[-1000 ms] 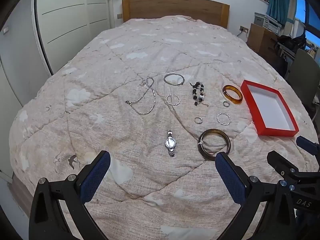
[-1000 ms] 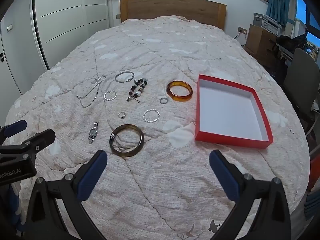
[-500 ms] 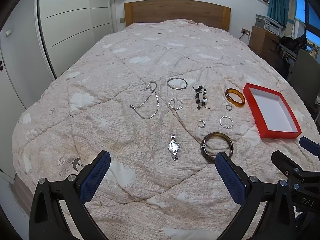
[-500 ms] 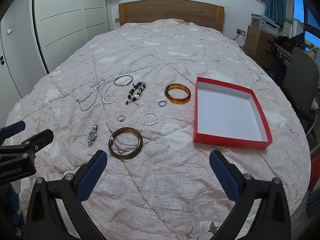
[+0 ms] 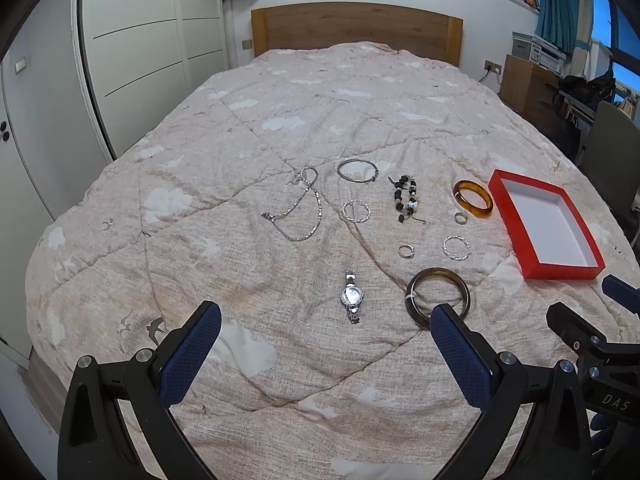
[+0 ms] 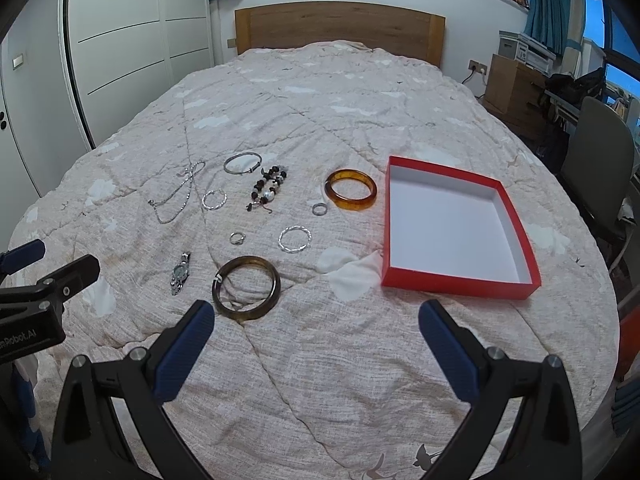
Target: Organize jewelry
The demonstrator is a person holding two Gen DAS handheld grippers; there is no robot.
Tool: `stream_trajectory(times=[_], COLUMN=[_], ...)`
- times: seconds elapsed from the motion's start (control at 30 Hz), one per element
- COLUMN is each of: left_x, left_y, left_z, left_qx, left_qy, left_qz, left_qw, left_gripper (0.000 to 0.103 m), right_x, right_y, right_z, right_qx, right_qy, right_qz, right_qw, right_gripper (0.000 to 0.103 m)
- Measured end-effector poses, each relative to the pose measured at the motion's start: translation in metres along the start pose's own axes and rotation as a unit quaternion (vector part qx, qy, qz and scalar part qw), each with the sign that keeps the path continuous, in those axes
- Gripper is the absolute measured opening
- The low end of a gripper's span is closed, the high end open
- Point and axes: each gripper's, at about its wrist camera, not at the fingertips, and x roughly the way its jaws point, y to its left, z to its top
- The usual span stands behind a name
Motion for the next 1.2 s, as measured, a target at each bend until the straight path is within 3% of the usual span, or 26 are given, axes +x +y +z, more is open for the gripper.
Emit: stream_trajectory(times=[0.47,1.2], left_x=[0.01,0.017], left_y=[0.025,0.022], left_z=[-0.004,0.0], left_qx=[-0.029,-0.023], left_qy=[0.022,0.02], left_qz=[0.003,0.017], left_qw=[0.9993,0.9994], left_gripper=[0.102,0.102], right_x=[0.001,0.014], right_y=[-0.001,0.016], right_z=[-0.001,-0.005], right_qx=[0.011,-0.023], right_qy=[0.009,0.026], right_qz=[0.011,0.032], right_qw=[1.0,0.999], right_gripper=[0.103,0.102])
